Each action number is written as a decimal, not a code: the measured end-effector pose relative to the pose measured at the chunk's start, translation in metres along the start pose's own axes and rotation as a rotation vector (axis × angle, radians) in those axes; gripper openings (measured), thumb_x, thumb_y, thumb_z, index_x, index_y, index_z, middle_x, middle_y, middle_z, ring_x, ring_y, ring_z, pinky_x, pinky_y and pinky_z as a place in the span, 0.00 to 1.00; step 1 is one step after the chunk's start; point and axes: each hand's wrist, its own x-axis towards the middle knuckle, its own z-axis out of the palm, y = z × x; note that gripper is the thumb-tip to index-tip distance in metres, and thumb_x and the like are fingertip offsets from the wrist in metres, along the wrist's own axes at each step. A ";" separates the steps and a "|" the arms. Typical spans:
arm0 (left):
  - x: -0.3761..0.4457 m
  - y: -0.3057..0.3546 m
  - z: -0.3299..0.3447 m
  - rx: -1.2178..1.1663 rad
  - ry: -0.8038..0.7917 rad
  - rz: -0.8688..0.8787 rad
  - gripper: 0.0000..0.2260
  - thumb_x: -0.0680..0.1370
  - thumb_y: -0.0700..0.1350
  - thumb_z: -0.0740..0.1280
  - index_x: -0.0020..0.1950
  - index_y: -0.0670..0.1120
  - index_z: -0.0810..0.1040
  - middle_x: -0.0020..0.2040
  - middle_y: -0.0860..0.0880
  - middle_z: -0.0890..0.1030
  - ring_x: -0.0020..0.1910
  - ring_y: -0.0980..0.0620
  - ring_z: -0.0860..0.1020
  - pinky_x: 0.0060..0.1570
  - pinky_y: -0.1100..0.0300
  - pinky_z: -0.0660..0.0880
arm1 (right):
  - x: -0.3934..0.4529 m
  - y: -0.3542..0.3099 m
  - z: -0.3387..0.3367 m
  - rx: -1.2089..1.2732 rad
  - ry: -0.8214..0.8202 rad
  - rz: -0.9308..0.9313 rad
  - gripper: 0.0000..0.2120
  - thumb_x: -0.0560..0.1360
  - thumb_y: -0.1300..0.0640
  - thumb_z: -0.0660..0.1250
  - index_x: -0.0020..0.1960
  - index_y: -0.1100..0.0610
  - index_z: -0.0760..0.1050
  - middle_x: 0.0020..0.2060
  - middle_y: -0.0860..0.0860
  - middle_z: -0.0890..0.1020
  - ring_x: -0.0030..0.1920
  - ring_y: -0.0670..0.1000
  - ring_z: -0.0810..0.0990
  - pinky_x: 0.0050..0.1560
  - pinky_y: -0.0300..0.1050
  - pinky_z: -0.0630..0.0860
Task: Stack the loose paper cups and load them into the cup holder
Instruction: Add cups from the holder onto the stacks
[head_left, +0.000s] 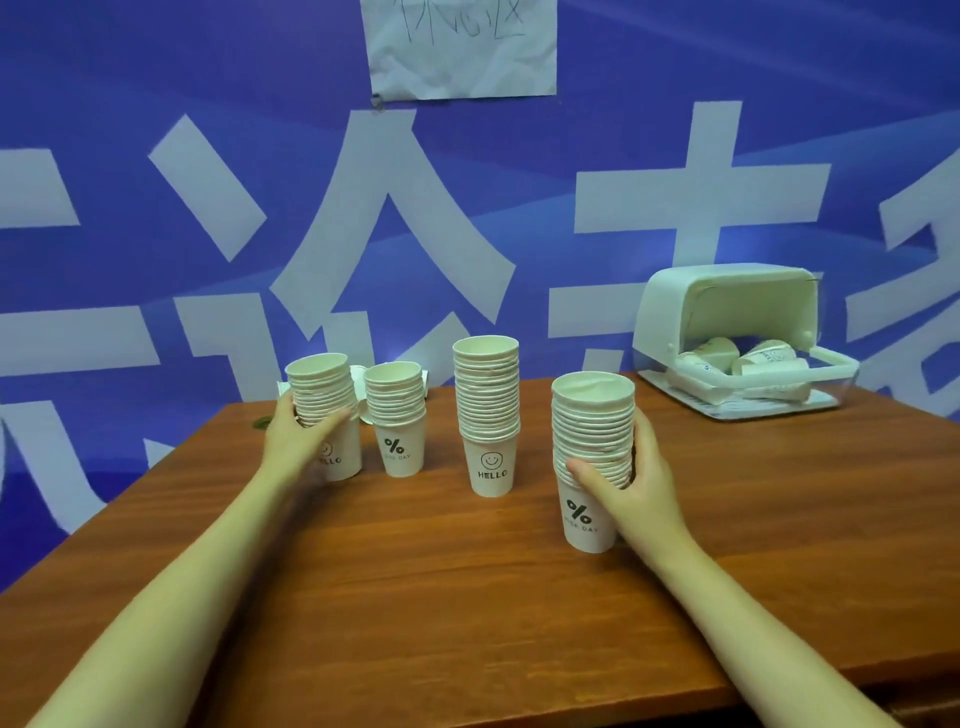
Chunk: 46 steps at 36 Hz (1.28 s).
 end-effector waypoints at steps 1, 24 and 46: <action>-0.001 -0.002 -0.004 0.015 0.015 -0.020 0.30 0.71 0.49 0.76 0.70 0.49 0.68 0.62 0.50 0.76 0.60 0.48 0.76 0.56 0.52 0.74 | 0.000 -0.001 0.000 -0.002 -0.005 -0.006 0.36 0.65 0.44 0.76 0.68 0.35 0.63 0.60 0.33 0.77 0.62 0.35 0.75 0.57 0.33 0.73; -0.153 0.089 0.136 -0.096 -0.471 0.126 0.31 0.72 0.51 0.75 0.72 0.53 0.65 0.64 0.60 0.73 0.62 0.63 0.72 0.55 0.69 0.69 | 0.004 0.005 -0.043 0.086 0.430 0.088 0.30 0.74 0.55 0.73 0.71 0.55 0.65 0.56 0.47 0.79 0.53 0.40 0.79 0.52 0.39 0.75; -0.154 0.070 0.151 -0.043 -0.451 0.165 0.35 0.80 0.50 0.65 0.79 0.56 0.47 0.78 0.52 0.59 0.76 0.54 0.60 0.74 0.48 0.61 | -0.046 -0.052 -0.038 -0.001 -0.060 -0.127 0.39 0.67 0.50 0.76 0.71 0.38 0.60 0.66 0.30 0.71 0.68 0.37 0.69 0.62 0.28 0.68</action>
